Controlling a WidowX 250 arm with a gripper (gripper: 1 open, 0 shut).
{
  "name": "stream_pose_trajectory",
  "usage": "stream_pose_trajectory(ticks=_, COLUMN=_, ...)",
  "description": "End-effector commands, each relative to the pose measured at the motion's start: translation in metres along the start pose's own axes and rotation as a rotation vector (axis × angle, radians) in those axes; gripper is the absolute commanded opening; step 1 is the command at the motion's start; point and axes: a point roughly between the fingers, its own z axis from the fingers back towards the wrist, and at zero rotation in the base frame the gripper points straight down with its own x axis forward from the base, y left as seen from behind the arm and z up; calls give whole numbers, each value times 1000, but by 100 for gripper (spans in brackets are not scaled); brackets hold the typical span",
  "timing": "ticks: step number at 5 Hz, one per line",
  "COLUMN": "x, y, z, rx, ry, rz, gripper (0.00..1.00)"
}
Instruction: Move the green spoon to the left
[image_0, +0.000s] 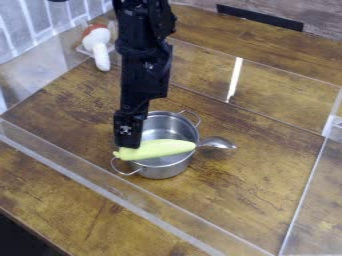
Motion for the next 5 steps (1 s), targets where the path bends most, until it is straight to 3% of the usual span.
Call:
stream_pose_trajectory(ticks=1, x=7, y=11, z=20, rx=69, ry=-19, rz=-12, gripper=100)
stream_pose_trajectory(ticks=3, x=16, y=24, z=20, rx=106, ry=-23, rz=39, gripper=100)
stream_pose_trajectory(ticks=5, x=15, y=15, z=20, rx=123, ry=-42, rz=172, gripper=100)
